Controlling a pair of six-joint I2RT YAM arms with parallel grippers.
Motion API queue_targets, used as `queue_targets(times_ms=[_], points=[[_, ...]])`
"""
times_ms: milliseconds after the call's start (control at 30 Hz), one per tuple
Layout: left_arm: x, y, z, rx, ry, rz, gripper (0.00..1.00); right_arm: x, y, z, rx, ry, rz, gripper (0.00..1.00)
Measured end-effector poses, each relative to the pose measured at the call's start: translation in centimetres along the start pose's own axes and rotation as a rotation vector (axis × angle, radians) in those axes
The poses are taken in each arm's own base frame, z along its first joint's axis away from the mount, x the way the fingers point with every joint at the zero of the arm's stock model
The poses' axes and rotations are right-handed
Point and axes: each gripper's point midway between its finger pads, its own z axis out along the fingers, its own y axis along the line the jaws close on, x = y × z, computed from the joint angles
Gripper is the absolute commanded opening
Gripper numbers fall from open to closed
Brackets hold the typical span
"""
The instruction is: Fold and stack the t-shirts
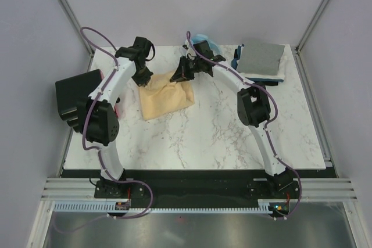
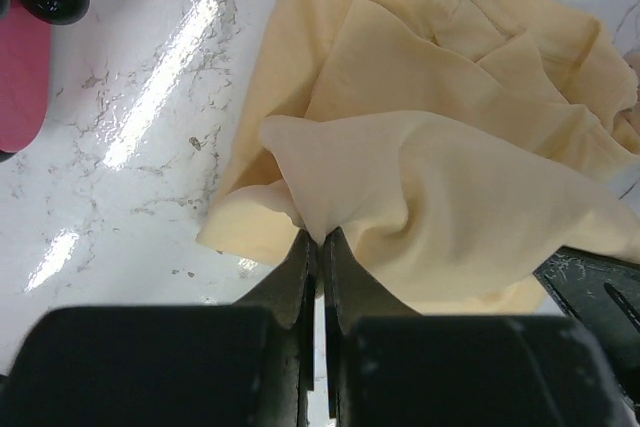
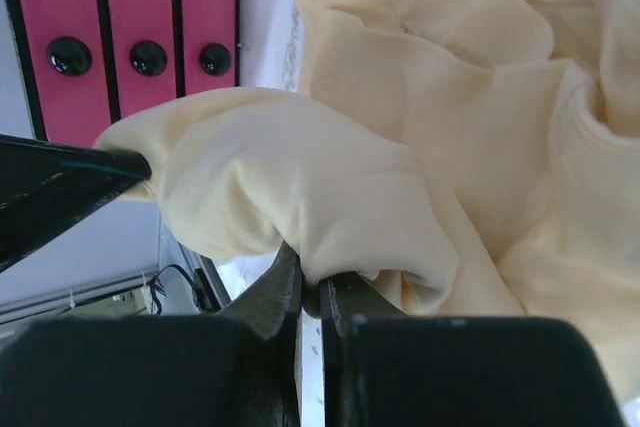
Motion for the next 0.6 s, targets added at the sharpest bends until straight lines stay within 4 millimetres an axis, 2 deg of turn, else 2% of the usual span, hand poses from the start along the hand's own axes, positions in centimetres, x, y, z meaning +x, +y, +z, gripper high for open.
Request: queue_targets(times_ms=[200,433,533,567,600], points=[[-0.2,0.3,1.6,-0.034,0.011,0.001,0.02,-1.7,0.1,1.5,-0.061,-0.057,0.007,0.11],[-1.1,-0.2,3.7,-0.061,0.023,-0.002,0.02,-1.9,-1.6,2.9,-0.037,-0.082,0.043,0.18],[-1.8,-0.5,4.7,-0.068,0.025,-0.01,0.04,-2.1,-2.1,3.1,-0.02,-0.094,0.051,0.35],[-2.0,-0.6,5.0,-0.071,0.025,-0.013,0.09,-2.2,-2.2,3.1,-0.013,-0.101,0.054,0.5],[-2.3,-0.6,5.2,-0.072,0.025,-0.017,0.11,-2.4,-2.3,3.1,-0.008,-0.11,0.055,0.5]])
